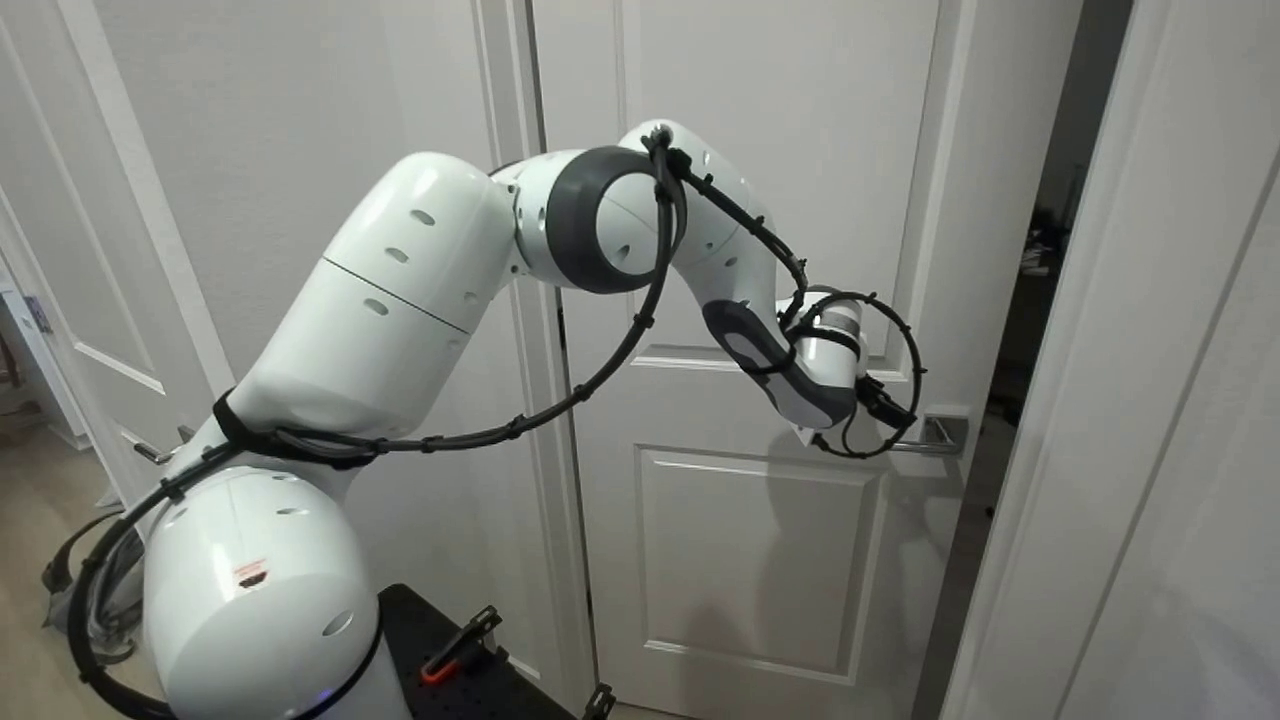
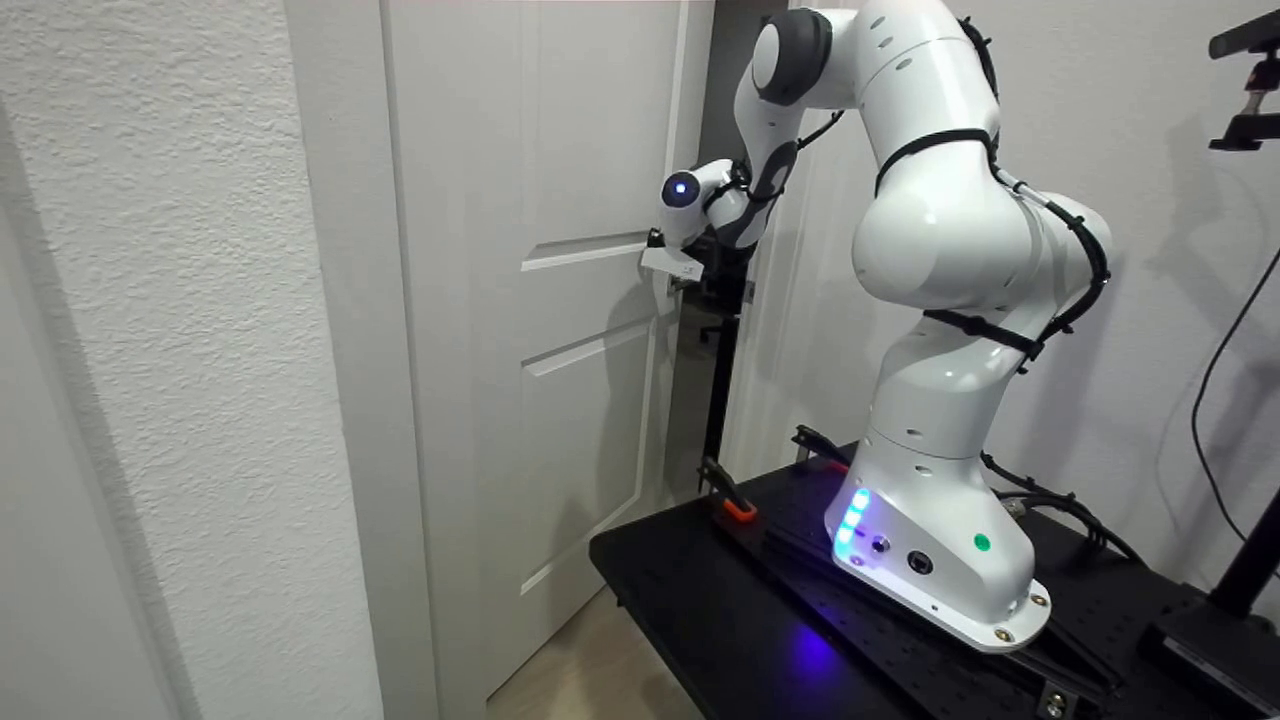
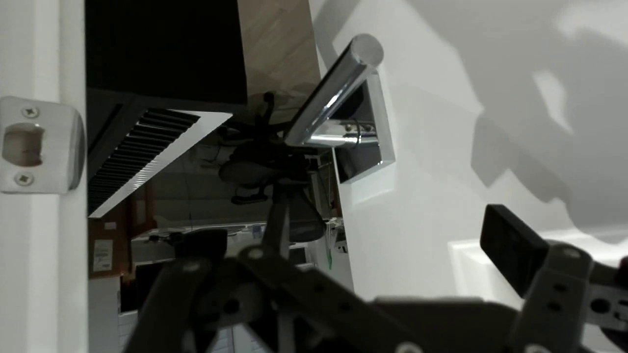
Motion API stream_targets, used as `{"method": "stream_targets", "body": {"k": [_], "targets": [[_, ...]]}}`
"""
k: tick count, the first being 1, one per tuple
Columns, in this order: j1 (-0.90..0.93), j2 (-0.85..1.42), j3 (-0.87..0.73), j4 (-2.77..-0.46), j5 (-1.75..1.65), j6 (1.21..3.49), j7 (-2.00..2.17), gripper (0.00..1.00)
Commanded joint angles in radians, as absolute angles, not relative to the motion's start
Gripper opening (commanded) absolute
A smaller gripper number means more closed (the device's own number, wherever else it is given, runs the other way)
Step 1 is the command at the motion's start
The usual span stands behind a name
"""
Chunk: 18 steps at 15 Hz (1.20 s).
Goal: Close the door and turn off the light
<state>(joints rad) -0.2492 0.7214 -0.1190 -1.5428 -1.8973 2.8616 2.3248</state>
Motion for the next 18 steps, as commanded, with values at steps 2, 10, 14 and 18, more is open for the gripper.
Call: {"method": "stream_targets", "body": {"k": [2,10,14,18], "targets": [[-0.252,0.780,-0.104,-1.529,-1.941,2.866,2.370,1.00],[-0.261,0.878,-0.105,-1.487,-1.937,2.855,2.373,1.00],[-0.267,0.881,-0.105,-1.461,-1.945,2.851,2.394,1.00],[-0.266,0.873,-0.107,-1.438,-1.982,2.844,2.442,1.00]]}}
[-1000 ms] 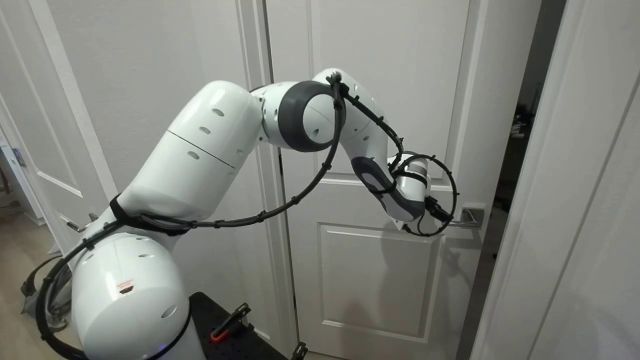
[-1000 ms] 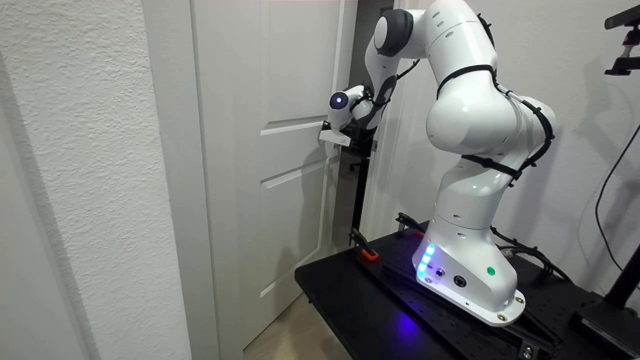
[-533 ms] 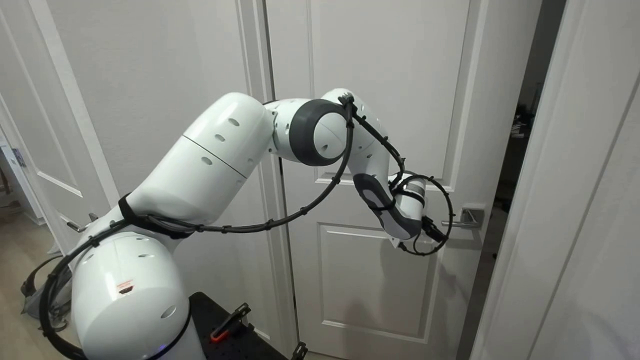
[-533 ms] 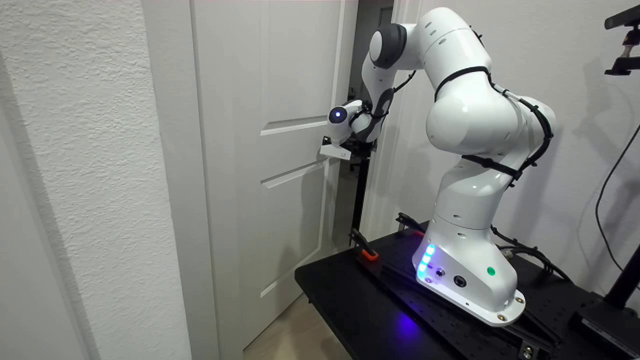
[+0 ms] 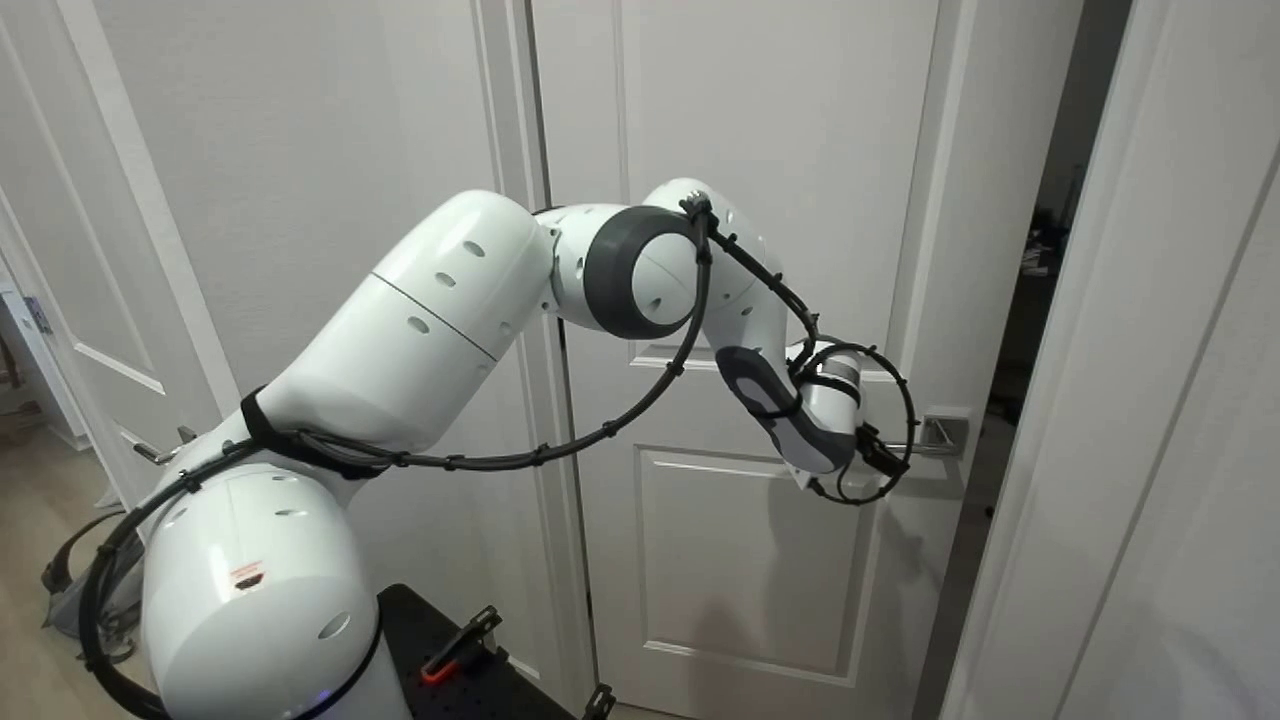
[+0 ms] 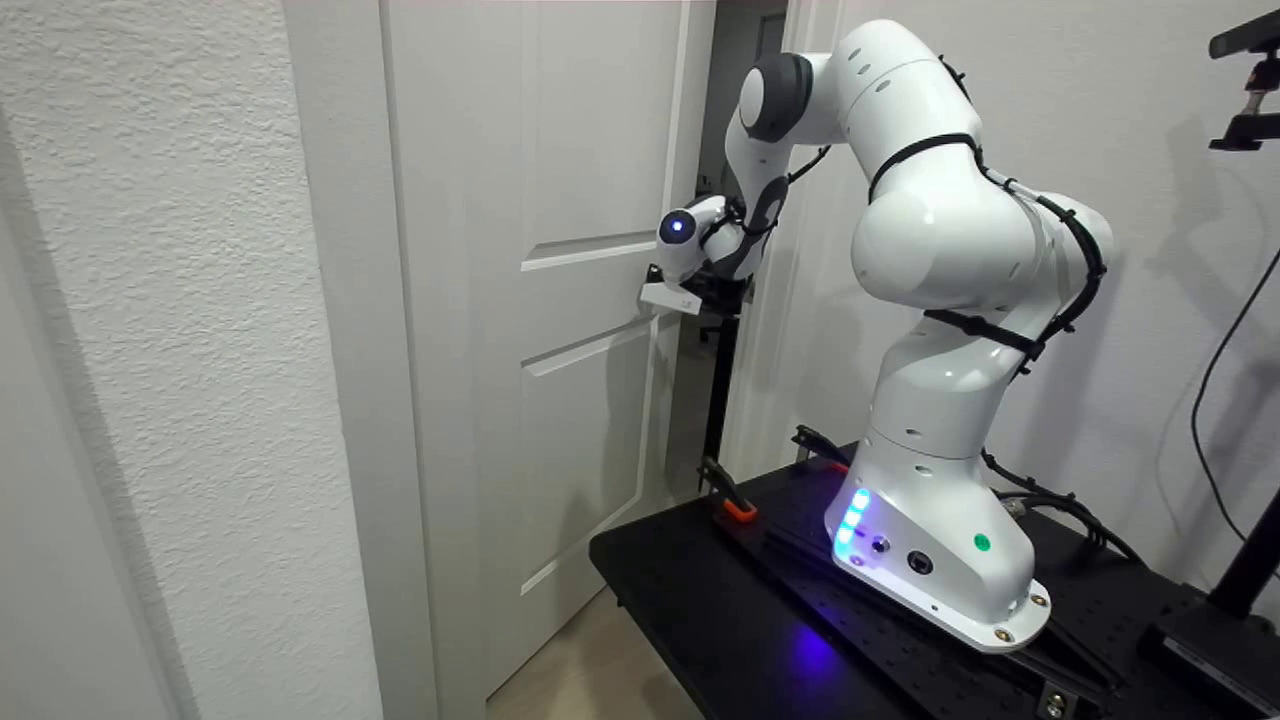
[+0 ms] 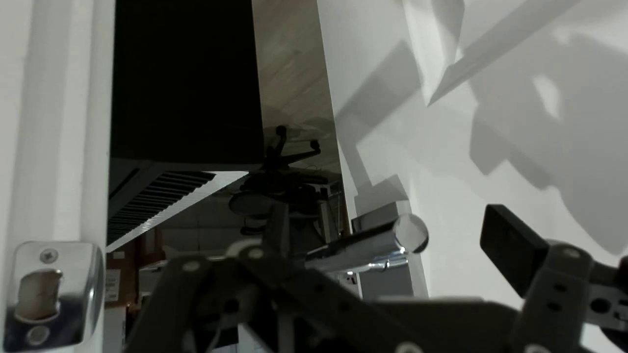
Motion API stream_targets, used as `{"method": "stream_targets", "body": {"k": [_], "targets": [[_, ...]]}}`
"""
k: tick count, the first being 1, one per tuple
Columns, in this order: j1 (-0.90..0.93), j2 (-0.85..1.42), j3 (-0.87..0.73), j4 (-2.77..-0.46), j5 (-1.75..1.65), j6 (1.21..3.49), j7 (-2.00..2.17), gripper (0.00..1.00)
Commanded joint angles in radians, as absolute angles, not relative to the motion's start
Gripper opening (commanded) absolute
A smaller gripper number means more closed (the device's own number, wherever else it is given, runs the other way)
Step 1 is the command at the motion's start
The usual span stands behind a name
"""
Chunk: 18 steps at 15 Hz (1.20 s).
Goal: Close the door and turn off the light
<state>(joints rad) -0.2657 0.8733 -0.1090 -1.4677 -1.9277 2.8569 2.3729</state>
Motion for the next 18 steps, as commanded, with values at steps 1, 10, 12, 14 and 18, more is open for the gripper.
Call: {"method": "stream_targets", "body": {"k": [1,10,12,14,18], "targets": [[-0.266,0.872,-0.107,-1.432,-1.994,2.843,2.453,1.00],[-0.283,0.865,-0.118,-1.430,-2.078,2.827,2.512,0.19],[-0.291,0.864,-0.118,-1.434,-2.070,2.830,2.504,0.05],[-0.296,0.864,-0.121,-1.436,-2.060,2.834,2.491,0.00],[-0.306,0.860,-0.129,-1.458,-2.019,2.849,2.434,0.00]]}}
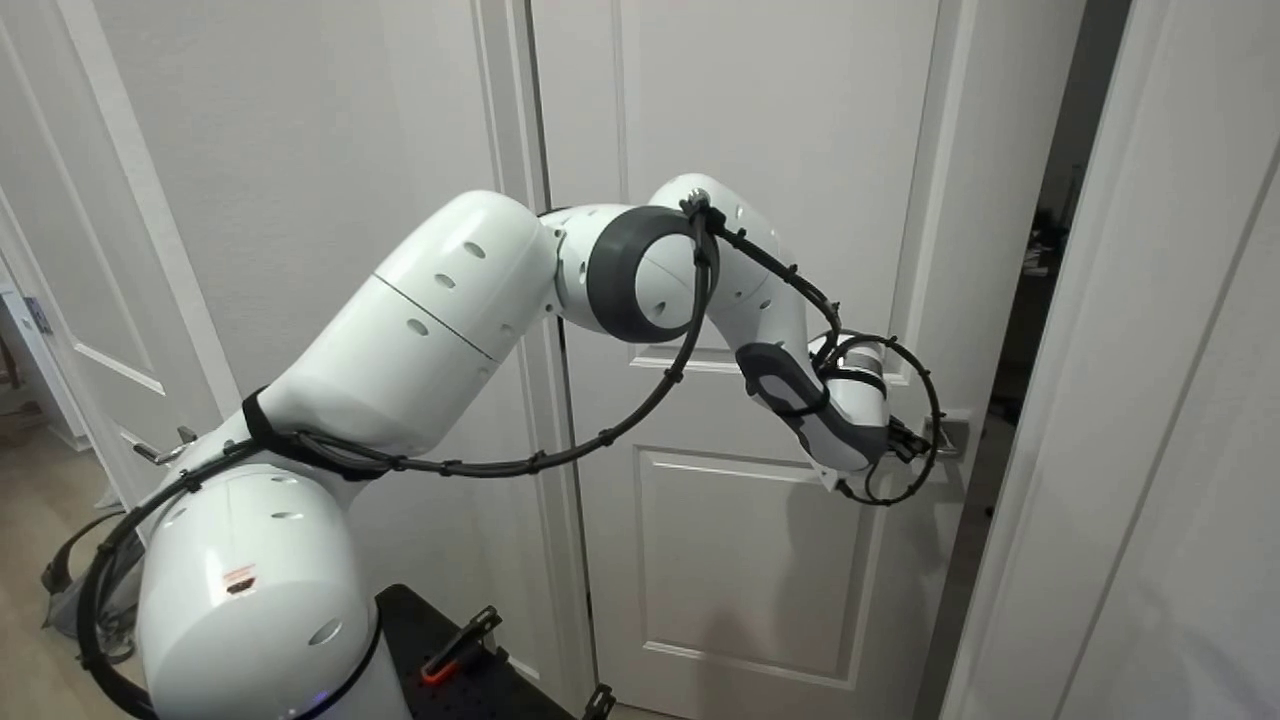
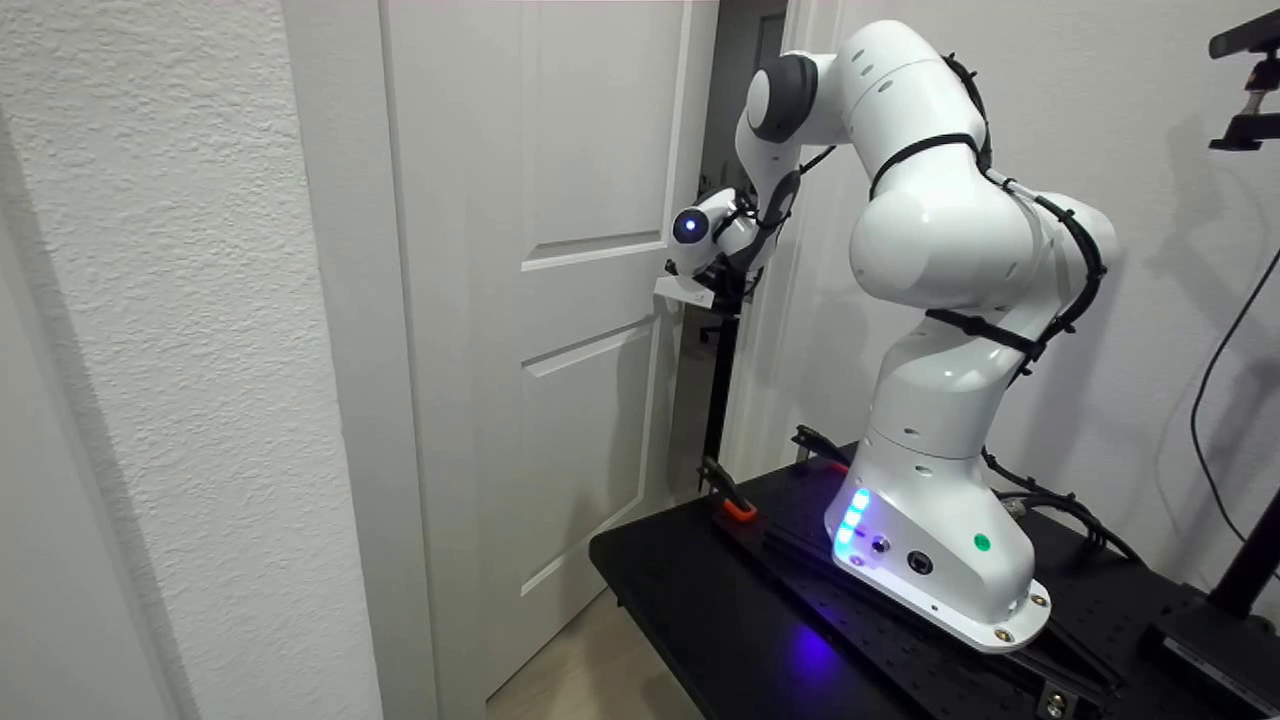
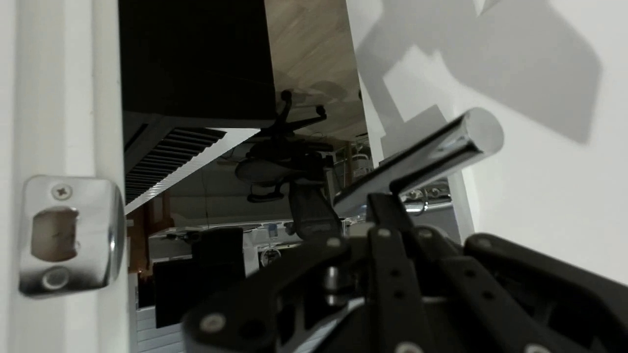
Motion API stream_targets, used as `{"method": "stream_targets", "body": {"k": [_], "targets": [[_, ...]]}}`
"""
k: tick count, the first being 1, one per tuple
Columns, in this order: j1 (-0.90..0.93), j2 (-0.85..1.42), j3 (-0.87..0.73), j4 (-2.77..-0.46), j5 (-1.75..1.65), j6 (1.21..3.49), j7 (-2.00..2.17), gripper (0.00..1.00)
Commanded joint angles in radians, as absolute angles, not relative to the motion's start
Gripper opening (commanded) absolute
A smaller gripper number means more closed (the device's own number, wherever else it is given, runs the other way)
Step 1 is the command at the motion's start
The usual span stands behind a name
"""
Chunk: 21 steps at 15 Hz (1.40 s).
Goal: Close the door and turn off the light
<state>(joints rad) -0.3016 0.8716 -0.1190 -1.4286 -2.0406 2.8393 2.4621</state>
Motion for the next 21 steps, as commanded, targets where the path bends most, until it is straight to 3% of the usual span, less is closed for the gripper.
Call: {"method": "stream_targets", "body": {"k": [1,8,9,10,11,12,14,19,20,21], "targets": [[-0.309,0.858,-0.130,-1.465,-2.013,2.852,2.423,0.00],[-0.312,0.778,-0.133,-1.581,-1.862,2.918,2.226,0.00],[-0.310,0.754,-0.130,-1.605,-1.839,2.939,2.184,0.07],[-0.300,0.725,-0.128,-1.628,-1.822,2.953,2.148,0.02],[-0.296,0.700,-0.126,-1.644,-1.801,2.969,2.112,0.03],[-0.294,0.672,-0.126,-1.670,-1.760,2.988,2.054,0.29],[-0.299,0.616,-0.116,-1.735,-1.632,3.036,1.891,0.31],[-0.302,0.480,-0.082,-1.929,-1.319,3.069,1.463,0.68],[-0.367,0.441,0.001,-1.977,-1.282,3.054,1.380,0.77],[-0.312,0.539,-0.068,-1.856,-1.339,3.057,1.496,0.58]]}}
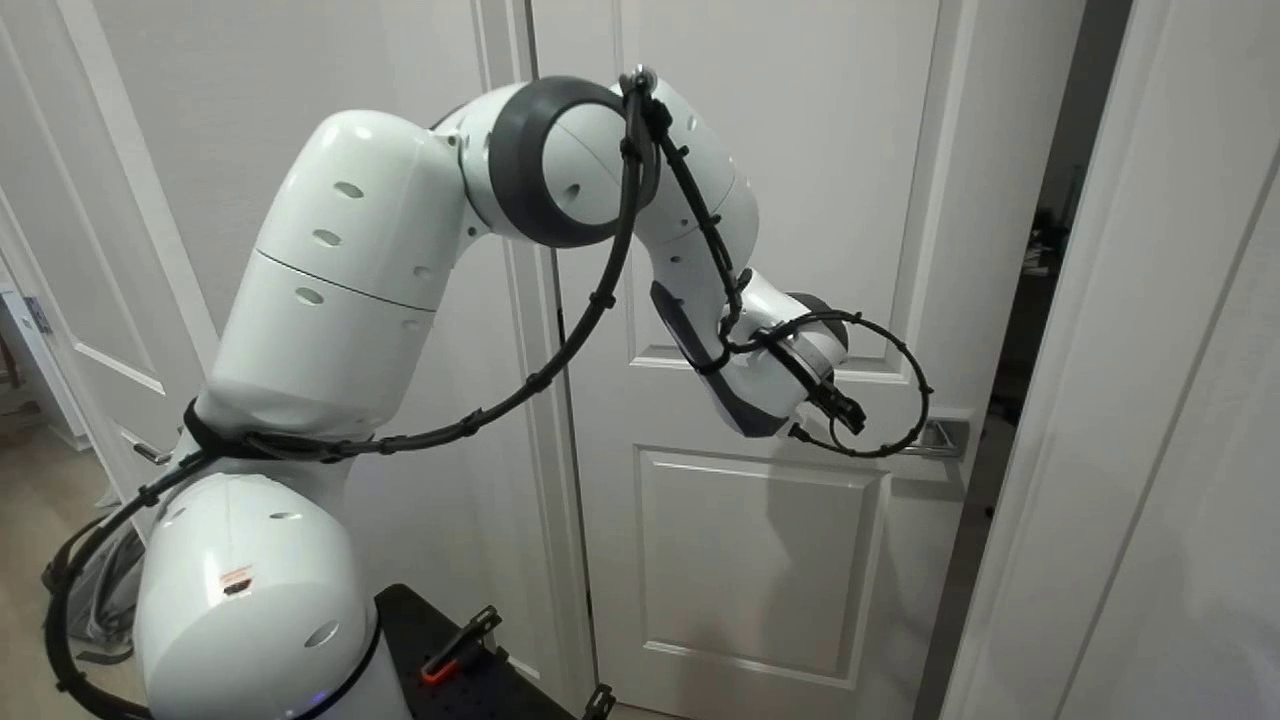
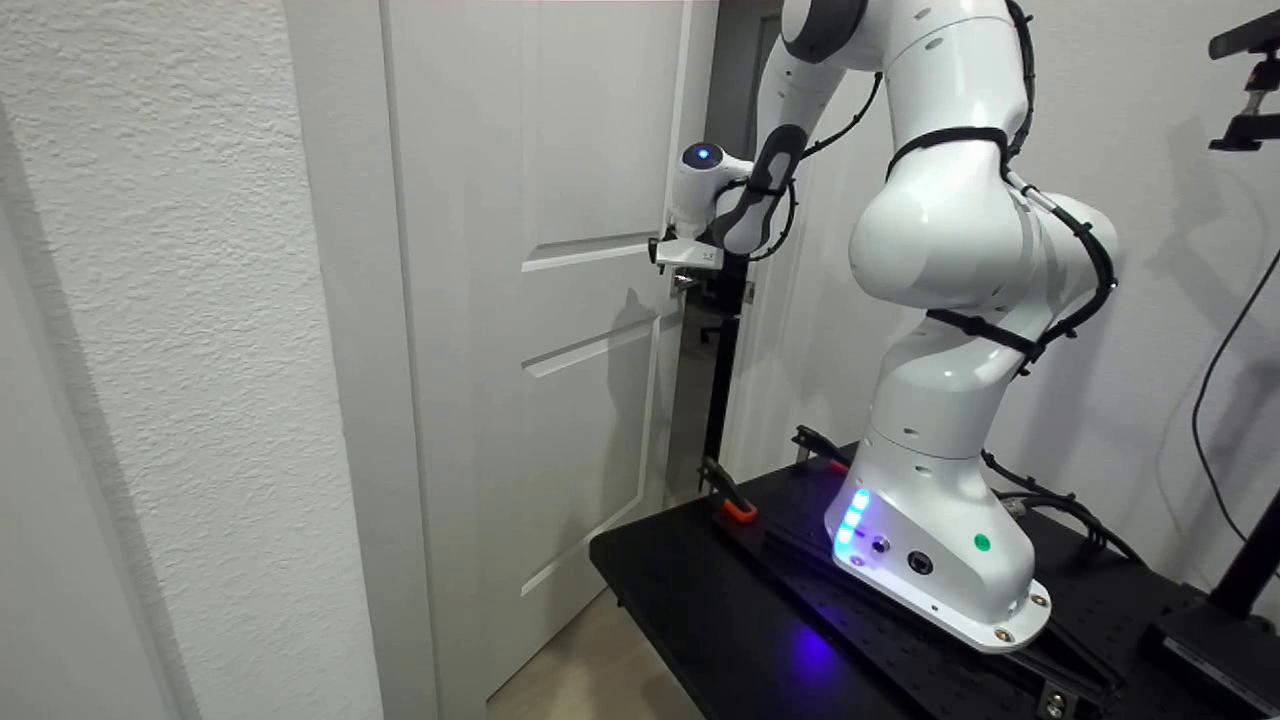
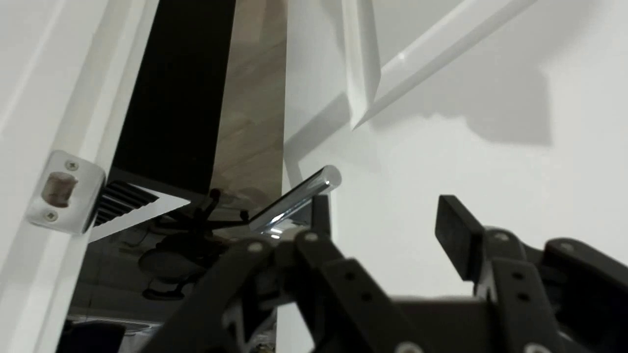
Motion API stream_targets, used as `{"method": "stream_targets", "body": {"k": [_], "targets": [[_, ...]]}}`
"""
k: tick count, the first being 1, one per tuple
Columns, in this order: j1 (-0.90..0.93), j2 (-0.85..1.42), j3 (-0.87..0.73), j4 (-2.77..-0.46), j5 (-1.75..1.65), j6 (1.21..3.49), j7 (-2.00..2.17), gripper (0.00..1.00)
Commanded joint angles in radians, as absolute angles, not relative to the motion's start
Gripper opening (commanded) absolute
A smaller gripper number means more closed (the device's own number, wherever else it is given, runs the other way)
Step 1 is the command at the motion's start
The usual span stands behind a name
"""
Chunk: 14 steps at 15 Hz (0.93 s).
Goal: Close the door and turn off the light
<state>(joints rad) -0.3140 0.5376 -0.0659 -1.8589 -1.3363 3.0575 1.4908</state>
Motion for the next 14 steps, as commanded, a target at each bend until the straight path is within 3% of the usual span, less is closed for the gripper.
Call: {"method": "stream_targets", "body": {"k": [1,3,7,8,10,14], "targets": [[-0.332,0.515,-0.037,-1.891,-1.307,3.057,1.440,0.65],[-0.350,0.481,-0.011,-1.933,-1.299,3.057,1.415,0.77],[-0.356,0.472,-0.010,-1.948,-1.299,3.057,1.415,0.77],[-0.357,0.472,-0.010,-1.948,-1.299,3.057,1.415,0.94],[-0.327,0.482,-0.030,-1.899,-1.303,3.019,1.514,1.00],[-0.295,0.526,-0.072,-1.792,-1.322,2.955,1.665,1.00]]}}
